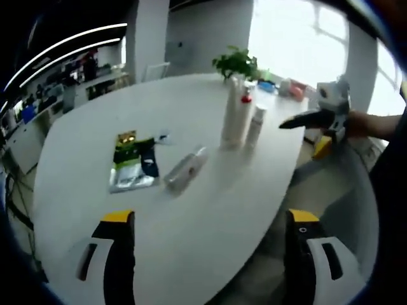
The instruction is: Arrange the skincare products in the storage area until every visible bottle or jar stands upright without overlapping.
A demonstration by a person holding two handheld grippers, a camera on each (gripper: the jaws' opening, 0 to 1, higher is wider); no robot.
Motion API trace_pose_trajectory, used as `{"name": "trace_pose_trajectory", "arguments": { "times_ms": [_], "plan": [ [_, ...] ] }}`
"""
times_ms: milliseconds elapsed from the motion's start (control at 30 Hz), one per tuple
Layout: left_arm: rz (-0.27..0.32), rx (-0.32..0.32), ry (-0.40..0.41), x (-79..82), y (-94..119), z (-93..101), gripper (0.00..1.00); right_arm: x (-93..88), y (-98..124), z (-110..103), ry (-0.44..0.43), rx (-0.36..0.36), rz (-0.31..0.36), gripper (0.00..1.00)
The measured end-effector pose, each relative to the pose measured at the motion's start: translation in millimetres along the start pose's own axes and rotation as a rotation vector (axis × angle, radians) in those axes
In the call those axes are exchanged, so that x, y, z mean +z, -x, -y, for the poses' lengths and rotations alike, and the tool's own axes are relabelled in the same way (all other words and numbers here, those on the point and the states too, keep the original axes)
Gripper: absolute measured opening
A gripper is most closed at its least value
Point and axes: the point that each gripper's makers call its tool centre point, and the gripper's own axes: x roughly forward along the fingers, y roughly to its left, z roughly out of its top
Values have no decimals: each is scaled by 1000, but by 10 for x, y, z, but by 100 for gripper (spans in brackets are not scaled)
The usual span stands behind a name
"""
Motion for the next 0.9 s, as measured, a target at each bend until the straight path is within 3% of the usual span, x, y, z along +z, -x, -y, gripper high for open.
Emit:
{"name": "trace_pose_trajectory", "arguments": {
  "times_ms": [433,900],
  "plan": [
    [-88,-64,-108,224,-526,-107,84,-42,-22,-66,10,30,-37,91],
    [-198,-91,-191,303,-989,-315,67,-52,-4,-81,-18,44,-39,87]
  ]
}}
